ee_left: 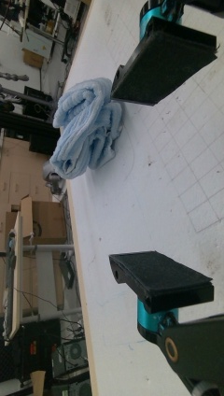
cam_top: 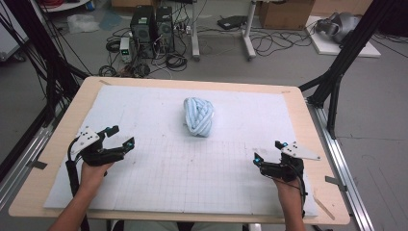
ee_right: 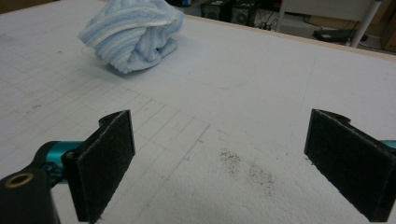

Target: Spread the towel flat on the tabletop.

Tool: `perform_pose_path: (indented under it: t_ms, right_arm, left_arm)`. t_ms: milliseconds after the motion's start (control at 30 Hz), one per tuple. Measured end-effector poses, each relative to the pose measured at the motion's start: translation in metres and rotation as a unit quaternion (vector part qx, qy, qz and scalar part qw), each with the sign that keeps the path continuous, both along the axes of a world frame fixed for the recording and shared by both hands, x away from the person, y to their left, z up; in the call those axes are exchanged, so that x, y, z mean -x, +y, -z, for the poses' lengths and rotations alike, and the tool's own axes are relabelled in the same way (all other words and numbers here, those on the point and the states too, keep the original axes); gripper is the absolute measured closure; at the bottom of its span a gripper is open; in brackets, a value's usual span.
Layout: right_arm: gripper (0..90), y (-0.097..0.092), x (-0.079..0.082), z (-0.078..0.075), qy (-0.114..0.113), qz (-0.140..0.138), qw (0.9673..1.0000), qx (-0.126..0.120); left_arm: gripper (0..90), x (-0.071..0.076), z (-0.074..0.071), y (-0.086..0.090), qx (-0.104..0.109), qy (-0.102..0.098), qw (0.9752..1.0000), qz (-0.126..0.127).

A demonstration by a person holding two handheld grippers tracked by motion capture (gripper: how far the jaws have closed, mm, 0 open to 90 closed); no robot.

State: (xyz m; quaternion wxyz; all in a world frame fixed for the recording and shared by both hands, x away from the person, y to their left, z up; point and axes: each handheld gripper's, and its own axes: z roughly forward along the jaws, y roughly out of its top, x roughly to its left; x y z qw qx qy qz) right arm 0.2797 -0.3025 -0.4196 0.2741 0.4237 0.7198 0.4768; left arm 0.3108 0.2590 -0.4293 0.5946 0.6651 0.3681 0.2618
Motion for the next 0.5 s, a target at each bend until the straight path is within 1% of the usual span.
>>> perform_pose_path:
  t_ms: [100,167,267,367,400,433,500]
  right_arm:
    - [7.6,-0.001,0.001,0.001,0.003,0.0,1.0,-0.002]
    - [7.6,-0.002,0.001,0.001,0.0,0.001,1.0,-0.001]
    - [7.7,-0.006,0.0,0.001,0.002,0.005,1.0,-0.008]
    - [7.6,-0.009,0.0,0.002,0.002,0.007,0.9999,-0.013]
    - [7.6,-0.009,0.0,0.002,0.006,0.006,0.9998,-0.015]
    - [7.6,-0.008,0.0,0.002,0.004,0.005,0.9999,-0.013]
    - [7.6,-0.006,0.001,0.001,0.006,0.0,1.0,-0.006]
  left_arm:
    - [18.3,0.0,0.001,-0.002,-0.004,0.003,1.0,0.0]
    - [18.3,0.0,0.001,-0.003,-0.004,0.003,1.0,0.002]
    - [18.1,-0.001,0.001,-0.004,-0.003,0.003,1.0,0.002]
    - [18.2,-0.002,0.002,-0.007,-0.006,0.011,0.9999,0.008]
    - [18.3,-0.002,0.002,-0.007,-0.006,0.011,0.9999,0.008]
    - [18.2,-0.002,0.002,-0.009,-0.008,0.012,0.9998,0.01]
    - [18.2,-0.001,-0.001,-0.013,-0.015,0.007,0.9997,0.019]
